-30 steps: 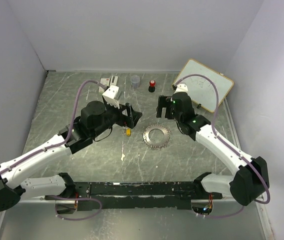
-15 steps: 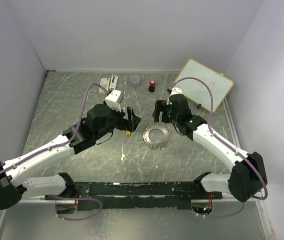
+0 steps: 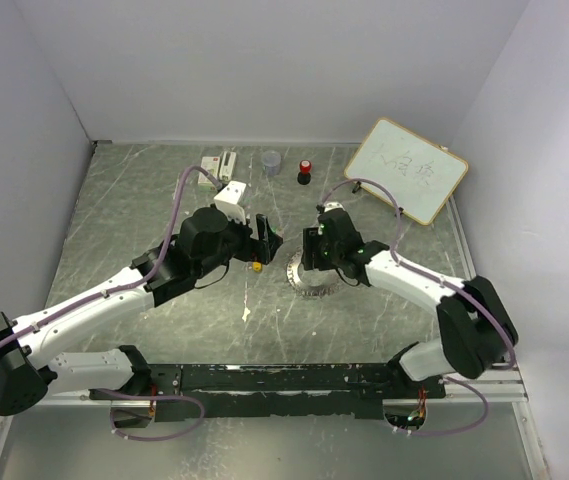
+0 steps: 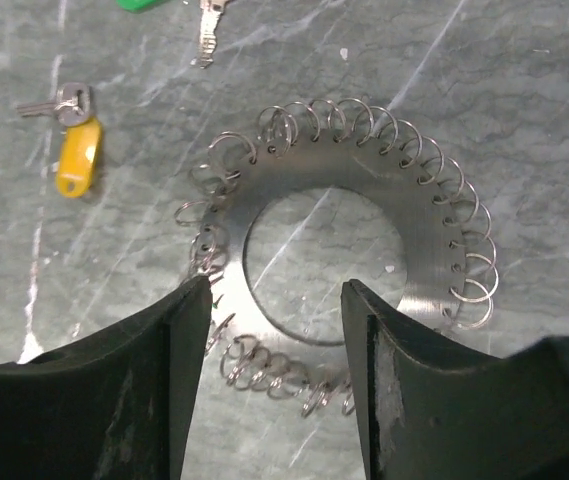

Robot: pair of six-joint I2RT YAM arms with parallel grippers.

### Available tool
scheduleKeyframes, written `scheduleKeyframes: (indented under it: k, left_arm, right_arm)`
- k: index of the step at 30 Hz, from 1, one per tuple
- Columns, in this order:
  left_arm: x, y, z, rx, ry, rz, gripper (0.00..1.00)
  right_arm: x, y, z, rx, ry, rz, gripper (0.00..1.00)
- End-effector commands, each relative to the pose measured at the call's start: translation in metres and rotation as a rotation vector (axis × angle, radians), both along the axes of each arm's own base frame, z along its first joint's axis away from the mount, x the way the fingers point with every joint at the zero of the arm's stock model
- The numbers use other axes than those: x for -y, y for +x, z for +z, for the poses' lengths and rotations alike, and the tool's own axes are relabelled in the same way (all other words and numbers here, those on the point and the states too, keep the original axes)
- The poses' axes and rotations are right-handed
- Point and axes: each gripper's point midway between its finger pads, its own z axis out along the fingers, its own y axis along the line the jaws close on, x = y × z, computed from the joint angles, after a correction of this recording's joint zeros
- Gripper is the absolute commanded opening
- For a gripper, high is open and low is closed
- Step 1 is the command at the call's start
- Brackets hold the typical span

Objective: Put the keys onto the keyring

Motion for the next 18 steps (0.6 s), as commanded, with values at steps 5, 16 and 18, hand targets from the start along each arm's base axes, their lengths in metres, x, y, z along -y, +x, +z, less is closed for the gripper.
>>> scheduleKeyframes:
  k: [5,16,18]
  left_arm:
    - [-0.008,0.000,0.012,0.014,-0.012,0.036,0.93]
    - [-0.020,-0.001,0.011,0.023,0.016,0.063,0.93]
    - [-0.020,-0.001,0.010,0.024,0.022,0.062,0.93]
  right_arm:
    - [-0.026,0.035,-0.023,0.007,0.006,0.011,0.40]
    - [-0.034,0.061,-0.035,0.023,-0.003,-0.019,0.33]
    - [-0.034,0.064,-0.037,0.019,0.002,-0.029,0.31]
